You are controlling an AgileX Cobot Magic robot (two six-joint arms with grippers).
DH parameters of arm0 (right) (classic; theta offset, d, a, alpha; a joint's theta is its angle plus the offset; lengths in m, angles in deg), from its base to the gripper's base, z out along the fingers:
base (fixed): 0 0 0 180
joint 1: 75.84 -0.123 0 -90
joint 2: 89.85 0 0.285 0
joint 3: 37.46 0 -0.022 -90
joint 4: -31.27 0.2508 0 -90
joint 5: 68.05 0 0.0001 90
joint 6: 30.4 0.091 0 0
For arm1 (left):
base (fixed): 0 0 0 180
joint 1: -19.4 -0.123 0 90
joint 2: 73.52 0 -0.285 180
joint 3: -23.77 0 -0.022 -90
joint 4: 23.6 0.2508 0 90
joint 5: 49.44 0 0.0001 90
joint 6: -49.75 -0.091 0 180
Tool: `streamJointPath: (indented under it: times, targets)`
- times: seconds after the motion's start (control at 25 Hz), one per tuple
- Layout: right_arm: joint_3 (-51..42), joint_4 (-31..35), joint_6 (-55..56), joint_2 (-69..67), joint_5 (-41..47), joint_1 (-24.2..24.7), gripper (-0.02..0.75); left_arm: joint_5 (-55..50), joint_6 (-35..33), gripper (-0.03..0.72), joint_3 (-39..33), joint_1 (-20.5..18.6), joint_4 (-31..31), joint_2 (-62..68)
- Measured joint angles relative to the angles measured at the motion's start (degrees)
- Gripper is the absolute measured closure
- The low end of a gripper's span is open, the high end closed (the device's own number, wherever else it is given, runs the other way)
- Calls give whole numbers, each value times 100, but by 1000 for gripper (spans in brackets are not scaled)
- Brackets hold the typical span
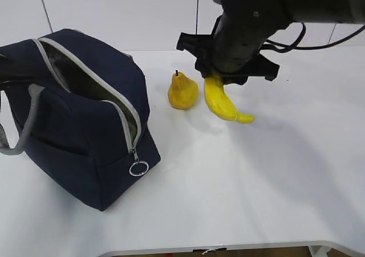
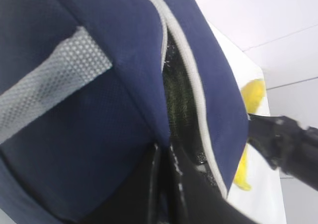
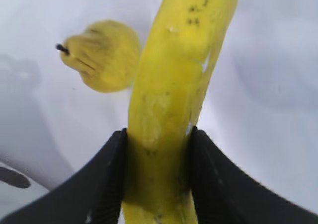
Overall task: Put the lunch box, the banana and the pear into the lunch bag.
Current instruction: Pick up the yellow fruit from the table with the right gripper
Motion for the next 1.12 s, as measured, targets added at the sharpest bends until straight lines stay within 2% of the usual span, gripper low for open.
streamJointPath:
  times: [0.32,0.6,0.68,0.84,1.08,1.12]
  targets:
    - [0,132,-302,505,-736,0,420,5,0,703,0,0,-33,0]
    - [0,1186,-1669,691,-1925,0,420,-99,-4,703,0,0,-106,0]
    - [0,1702,-2421,691,-2012,0,421,-158,-27,703,0,0,-106,0]
    - [-10,3290,-4455,691,-2025,0,421,-250,-100,703,0,0,-106,0]
    - [-10,6359,-8494,691,-1439,0,421,-297,-153,703,0,0,-128,0]
    - [2,6712,-9141,691,-1308,0,421,-297,-166,703,0,0,-128,0]
